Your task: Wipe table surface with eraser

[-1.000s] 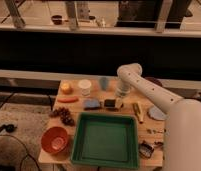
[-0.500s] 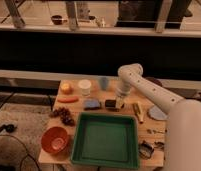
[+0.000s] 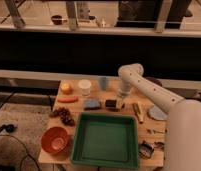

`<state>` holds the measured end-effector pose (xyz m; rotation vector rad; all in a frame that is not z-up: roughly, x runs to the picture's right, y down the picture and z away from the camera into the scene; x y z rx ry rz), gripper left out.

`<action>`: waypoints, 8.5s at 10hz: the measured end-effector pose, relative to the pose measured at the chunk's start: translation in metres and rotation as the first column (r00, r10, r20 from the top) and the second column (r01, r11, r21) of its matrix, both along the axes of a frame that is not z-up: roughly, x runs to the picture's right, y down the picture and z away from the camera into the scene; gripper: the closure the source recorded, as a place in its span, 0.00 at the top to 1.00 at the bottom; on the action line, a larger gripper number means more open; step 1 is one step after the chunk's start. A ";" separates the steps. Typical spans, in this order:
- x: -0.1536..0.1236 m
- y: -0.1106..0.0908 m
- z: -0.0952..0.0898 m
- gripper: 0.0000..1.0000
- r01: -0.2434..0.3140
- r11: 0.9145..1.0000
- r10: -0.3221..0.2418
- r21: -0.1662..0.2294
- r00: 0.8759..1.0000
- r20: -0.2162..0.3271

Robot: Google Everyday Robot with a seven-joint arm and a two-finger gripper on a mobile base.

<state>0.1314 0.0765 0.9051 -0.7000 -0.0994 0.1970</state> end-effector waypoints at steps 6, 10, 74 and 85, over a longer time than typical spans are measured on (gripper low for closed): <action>-0.002 0.008 0.004 0.80 0.027 0.999 -0.027 -0.018 0.999 0.024; 0.003 0.011 0.000 0.51 0.014 1.000 -0.014 0.020 1.000 -0.007; 0.026 -0.004 0.043 0.00 -0.028 0.999 0.028 -0.023 1.000 -0.003; 0.040 0.020 0.005 0.00 -0.022 0.998 0.021 -0.051 1.000 -0.018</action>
